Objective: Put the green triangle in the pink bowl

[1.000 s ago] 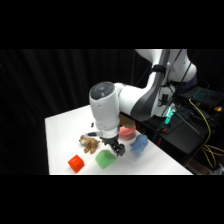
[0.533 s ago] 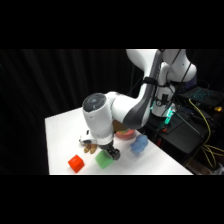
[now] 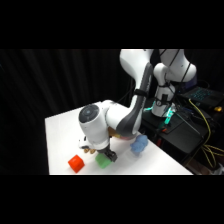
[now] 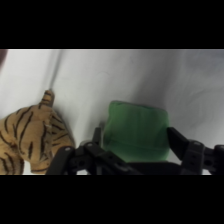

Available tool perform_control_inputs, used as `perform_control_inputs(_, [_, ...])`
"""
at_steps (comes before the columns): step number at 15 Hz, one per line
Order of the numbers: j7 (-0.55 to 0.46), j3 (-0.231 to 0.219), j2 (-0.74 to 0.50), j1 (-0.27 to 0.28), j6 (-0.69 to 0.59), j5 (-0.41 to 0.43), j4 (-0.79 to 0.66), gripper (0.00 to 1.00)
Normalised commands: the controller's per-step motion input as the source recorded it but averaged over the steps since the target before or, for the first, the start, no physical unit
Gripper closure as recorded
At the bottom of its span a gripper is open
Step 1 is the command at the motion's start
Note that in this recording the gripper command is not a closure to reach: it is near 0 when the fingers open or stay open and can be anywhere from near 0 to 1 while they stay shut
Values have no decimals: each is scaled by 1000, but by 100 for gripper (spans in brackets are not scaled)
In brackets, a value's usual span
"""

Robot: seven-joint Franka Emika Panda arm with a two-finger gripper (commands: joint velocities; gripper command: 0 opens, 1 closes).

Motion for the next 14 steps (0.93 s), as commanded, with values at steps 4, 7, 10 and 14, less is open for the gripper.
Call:
perform_control_inputs(4, [-215, 40, 125, -83, -164, 26, 279, 100])
perform_control_inputs(7, [-131, 26, -71, -46, -117, 11, 88, 100])
perform_control_inputs(10, [-34, 19, -374, 0, -35, -12, -232, 100])
perform_control_inputs(14, [54, 19, -643, 15, 65, -15, -567, 100])
